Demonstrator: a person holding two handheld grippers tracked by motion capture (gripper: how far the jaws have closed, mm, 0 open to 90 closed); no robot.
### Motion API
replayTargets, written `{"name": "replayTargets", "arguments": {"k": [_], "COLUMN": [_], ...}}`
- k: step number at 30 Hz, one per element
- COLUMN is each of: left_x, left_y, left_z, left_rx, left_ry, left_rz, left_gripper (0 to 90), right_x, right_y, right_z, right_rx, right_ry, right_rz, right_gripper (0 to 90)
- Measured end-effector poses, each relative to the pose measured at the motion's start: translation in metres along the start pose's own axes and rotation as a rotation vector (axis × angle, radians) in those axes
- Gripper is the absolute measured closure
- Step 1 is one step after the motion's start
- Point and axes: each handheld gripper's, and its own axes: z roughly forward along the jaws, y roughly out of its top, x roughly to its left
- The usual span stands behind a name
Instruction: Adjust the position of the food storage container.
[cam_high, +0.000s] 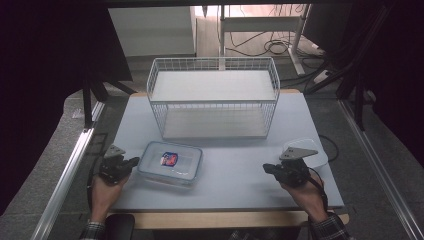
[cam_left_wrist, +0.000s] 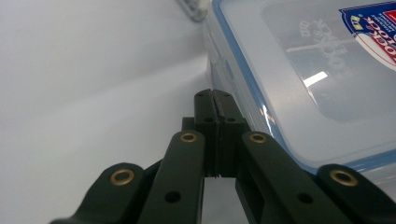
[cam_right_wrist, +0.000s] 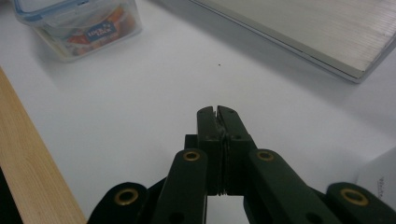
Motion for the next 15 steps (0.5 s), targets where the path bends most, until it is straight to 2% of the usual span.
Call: {"name": "replayTargets", "arguments": {"k": [2,3,8,9,10,15], "left_x": [-0.009,-0.009,-0.028,-0.028,-0.036,-0.057], "left_y": [0.005,0.005,0.013,0.013,0.015,0.021], "left_z": [0.005,0.005,0.014,0.014,0.017,0.022], "left_rx": [0.006,0.006,0.015,0.015,0.019,0.027], "left_ry": [-0.024,-0.024,-0.073,-0.073,-0.086,-0.11], "left_rz": [0.028,0.028,0.064,0.064,0.079,0.119], "left_gripper": [90.0,90.0,90.0,90.0,90.0,89.9], "right_x": [0.002,0.002,0.006,0.006,0.008,0.009], "right_y": [0.001,0.001,0.003,0.003,0.003,0.003], "right_z": [0.003,0.004,0.008,0.008,0.01,0.012], "right_rx": [0.005,0.005,0.011,0.011,0.003,-0.008], "right_ry": [0.008,0.011,0.001,0.001,-0.004,0.008], "right_rz": [-0.006,-0.012,-0.036,-0.036,-0.044,-0.049], "right_gripper": [88.6,88.7,89.0,89.0,89.0,88.8]}}
